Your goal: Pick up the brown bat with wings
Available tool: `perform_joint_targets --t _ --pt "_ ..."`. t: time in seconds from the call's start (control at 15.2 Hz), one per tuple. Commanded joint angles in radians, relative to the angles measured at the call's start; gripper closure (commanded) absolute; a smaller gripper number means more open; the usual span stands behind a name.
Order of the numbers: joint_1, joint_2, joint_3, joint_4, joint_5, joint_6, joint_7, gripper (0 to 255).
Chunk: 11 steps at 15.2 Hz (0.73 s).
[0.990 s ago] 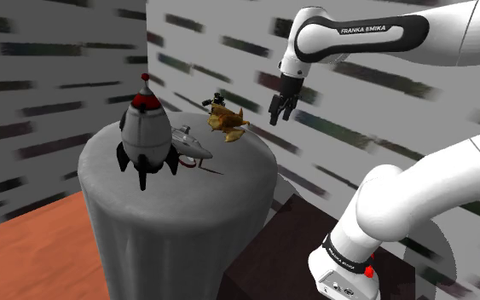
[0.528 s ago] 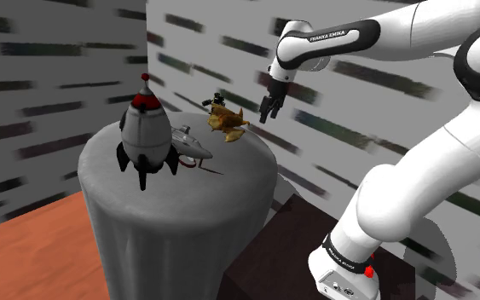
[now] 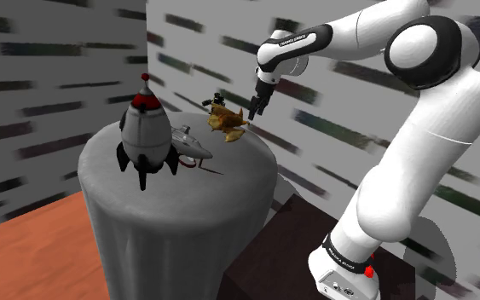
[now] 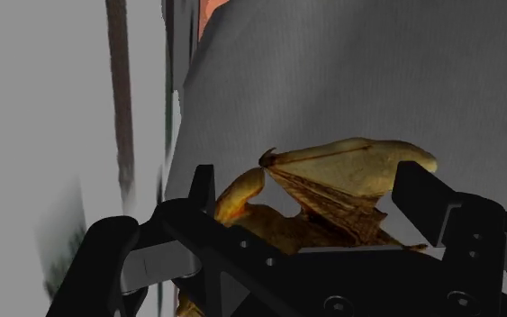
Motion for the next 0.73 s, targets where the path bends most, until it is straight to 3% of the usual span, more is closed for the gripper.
perform_joint_targets --t 0.0,0.2,0.66 --pt "-0.008 0.084 -0.008 0.072 0.053 0.015 -0.063 0" --pt "-0.034 0.204 -0.005 0.185 0.130 0.023 -0.148 0" --pt "-0.041 0.242 0.005 0.136 0.158 0.105 -0.171 0"
